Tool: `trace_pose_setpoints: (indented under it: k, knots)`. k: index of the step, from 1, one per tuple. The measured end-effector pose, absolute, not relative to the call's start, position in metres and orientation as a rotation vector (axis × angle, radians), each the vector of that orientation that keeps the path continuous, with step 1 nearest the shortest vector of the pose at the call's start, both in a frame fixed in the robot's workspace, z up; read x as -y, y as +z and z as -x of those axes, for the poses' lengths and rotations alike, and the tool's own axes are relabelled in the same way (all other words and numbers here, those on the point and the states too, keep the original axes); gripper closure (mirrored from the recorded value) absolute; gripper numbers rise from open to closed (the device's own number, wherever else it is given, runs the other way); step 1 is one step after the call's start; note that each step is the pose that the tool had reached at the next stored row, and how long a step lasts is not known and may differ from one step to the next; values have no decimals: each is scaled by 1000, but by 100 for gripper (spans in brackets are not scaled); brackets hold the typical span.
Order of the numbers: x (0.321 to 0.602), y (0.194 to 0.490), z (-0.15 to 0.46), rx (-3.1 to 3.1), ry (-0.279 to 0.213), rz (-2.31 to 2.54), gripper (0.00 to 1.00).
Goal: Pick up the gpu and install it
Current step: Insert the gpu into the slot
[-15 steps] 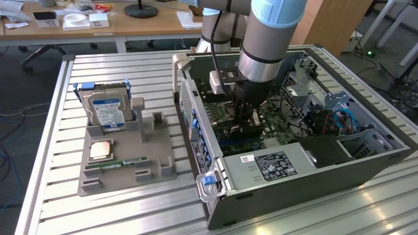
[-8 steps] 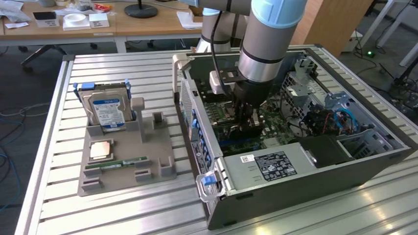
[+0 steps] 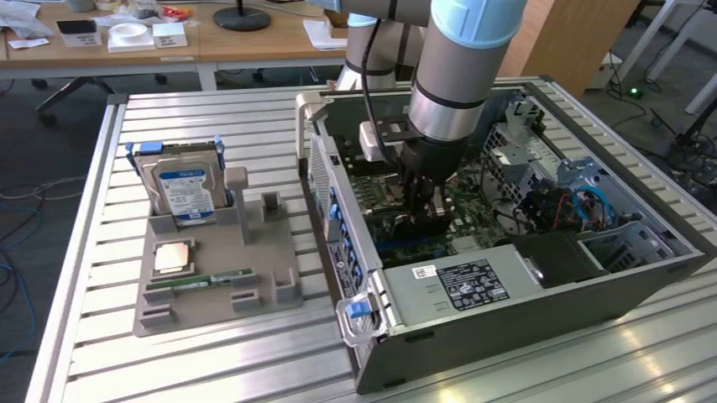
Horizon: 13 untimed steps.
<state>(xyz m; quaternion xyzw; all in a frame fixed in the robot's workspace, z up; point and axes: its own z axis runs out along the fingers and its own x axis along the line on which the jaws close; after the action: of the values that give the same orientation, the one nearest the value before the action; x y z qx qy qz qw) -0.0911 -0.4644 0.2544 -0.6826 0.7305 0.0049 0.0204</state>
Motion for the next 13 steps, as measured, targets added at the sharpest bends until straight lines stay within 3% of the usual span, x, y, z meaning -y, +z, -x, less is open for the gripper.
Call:
trace_pose_setpoints:
  k: [13]
  knots:
    - [464, 254, 91, -2246, 16, 2138, 74]
